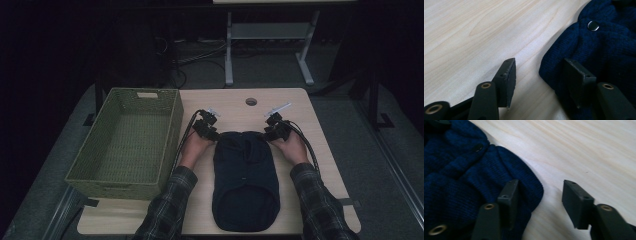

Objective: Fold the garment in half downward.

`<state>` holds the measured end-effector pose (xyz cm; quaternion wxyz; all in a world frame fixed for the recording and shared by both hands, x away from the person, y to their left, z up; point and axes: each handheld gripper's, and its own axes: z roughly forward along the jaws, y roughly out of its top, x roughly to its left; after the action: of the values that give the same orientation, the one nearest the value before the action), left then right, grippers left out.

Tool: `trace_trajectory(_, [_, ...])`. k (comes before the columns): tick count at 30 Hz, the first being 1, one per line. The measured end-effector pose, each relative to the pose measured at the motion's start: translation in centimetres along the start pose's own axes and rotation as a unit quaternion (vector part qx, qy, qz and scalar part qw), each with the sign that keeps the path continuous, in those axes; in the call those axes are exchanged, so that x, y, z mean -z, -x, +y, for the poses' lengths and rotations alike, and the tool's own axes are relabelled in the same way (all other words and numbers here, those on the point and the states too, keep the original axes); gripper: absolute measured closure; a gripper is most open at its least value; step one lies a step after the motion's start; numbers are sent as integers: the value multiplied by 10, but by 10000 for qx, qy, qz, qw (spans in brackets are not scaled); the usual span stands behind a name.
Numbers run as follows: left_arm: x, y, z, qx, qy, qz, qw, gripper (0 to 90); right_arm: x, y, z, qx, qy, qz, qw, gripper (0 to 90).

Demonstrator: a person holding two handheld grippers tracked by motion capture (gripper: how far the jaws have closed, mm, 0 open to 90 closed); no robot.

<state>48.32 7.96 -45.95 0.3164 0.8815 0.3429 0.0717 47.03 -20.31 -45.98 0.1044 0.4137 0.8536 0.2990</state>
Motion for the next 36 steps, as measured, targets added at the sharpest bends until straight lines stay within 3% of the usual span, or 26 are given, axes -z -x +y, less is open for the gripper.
trace_trajectory(3, [0,0,0,-3,3,-4,10000,465,-1,2,-3,-147,44,153,9998,530])
trace_trajectory(5, [0,1,0,4,16,-77,10000,495,-1,2,-3,-135,49,238,9996,626])
trace_trajectory(6, [0,1,0,-7,15,-126,9999,539,-1,0,-2,-62,-5,323,9995,699])
trace_trajectory(11, [-1,2,-1,72,39,-440,9990,714,-1,1,-2,-184,-11,454,9988,769])
trace_trajectory(14, [-1,1,0,197,8,-496,9986,794,-1,-2,0,-181,-75,379,9991,803])
trace_trajectory(20, [1,6,4,177,-99,-283,9994,830,0,-9,3,98,-132,138,9998,820])
trace_trajectory(21, [3,6,4,91,-121,-207,9997,832,1,-9,3,102,-118,132,9998,820])
trace_trajectory(25, [9,10,5,38,0,71,10000,833,8,-9,5,111,56,32,9999,819])
trace_trajectory(29, [16,10,9,101,226,170,9995,833,19,-11,12,172,164,-72,9997,819])
trace_trajectory(32, [22,13,12,-29,251,266,9993,833,22,-11,12,126,271,-98,9995,818])
trace_trajectory(36, [29,15,15,-33,347,356,9988,833,29,-13,14,157,349,-155,9991,818])
